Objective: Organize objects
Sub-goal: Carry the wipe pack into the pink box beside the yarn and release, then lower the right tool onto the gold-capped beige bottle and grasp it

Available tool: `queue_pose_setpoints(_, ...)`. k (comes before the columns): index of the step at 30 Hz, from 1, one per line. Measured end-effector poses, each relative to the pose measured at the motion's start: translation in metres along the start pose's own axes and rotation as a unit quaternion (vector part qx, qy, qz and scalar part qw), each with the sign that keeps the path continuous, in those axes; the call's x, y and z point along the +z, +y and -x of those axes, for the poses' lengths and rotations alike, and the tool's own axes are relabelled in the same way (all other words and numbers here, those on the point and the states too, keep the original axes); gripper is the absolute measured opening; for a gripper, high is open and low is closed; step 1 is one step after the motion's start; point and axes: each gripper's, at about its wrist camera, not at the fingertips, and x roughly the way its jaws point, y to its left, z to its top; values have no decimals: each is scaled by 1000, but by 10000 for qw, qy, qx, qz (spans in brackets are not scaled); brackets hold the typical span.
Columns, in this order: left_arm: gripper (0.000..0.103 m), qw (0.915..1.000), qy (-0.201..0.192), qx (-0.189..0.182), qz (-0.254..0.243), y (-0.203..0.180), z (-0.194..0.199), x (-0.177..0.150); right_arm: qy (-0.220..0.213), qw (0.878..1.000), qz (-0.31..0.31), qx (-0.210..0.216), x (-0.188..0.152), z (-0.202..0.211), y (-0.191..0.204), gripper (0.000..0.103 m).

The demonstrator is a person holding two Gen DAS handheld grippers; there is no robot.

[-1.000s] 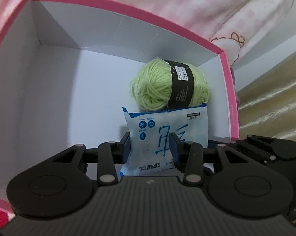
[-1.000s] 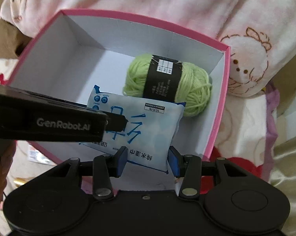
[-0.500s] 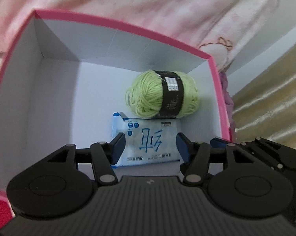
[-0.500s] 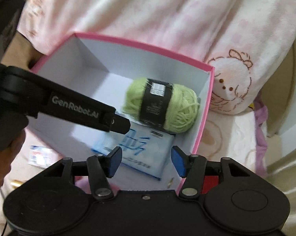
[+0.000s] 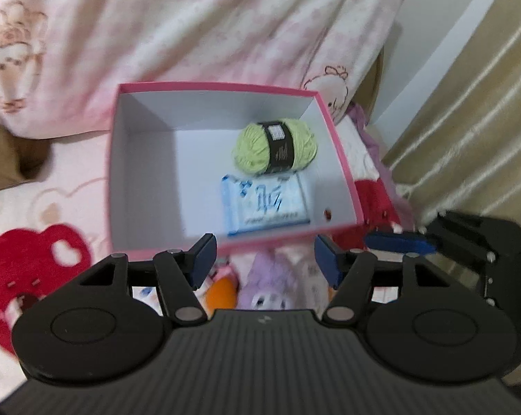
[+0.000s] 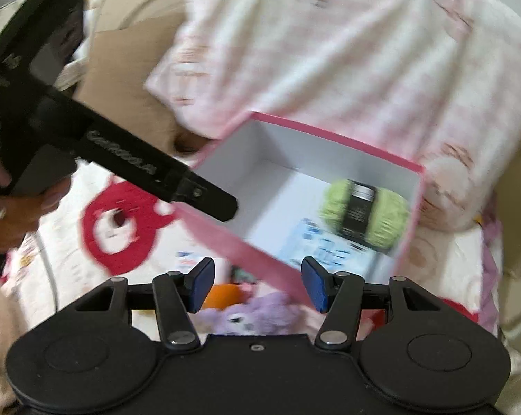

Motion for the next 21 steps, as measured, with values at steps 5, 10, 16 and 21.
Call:
queue_pose_setpoints(5,63,10000,-6,2,-21,8,45,-23,505,9956,764,200,14,12,42,62)
queue_pose_setpoints(10,63,9999,9,40,-112,15,66,-45,949,9861,1341,259,29,22,79,62)
queue_pose_setpoints(16,64,9998,-26,-173,66,38,57,-73,928,9802,1698,413,26,18,102,62)
queue_pose_setpoints(21,63,9996,92,-238,107,57,33,-90,885,9824,1519,637,9,-4,108,62)
